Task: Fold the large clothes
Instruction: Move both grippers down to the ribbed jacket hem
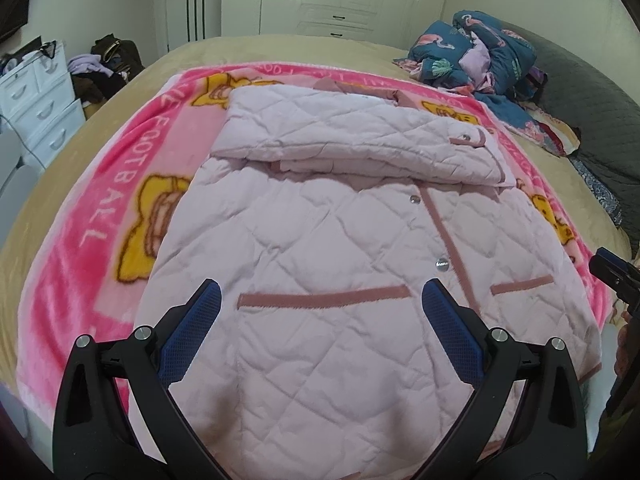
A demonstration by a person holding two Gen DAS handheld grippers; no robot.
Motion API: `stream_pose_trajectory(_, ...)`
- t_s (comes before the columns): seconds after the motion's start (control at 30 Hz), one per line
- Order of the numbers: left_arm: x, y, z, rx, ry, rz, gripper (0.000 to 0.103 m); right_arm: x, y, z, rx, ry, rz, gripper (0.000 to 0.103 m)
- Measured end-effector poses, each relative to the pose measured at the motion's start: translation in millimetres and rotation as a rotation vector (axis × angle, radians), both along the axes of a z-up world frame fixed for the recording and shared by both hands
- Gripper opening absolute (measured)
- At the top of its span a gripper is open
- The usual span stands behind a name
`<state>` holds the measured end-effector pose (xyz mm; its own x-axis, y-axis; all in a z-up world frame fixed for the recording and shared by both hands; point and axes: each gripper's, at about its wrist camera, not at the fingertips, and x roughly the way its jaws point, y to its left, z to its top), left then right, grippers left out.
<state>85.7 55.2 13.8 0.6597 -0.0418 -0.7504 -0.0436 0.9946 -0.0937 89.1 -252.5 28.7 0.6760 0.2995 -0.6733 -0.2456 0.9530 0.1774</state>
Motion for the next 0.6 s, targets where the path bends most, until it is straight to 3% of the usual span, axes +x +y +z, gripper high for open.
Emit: stream_pose_trajectory(0.6, -21, 34, -28, 0.050, 0.055, 0.070, 0.094, -16, -39, -30, -0.032, 0.071, -0.057, 0.099)
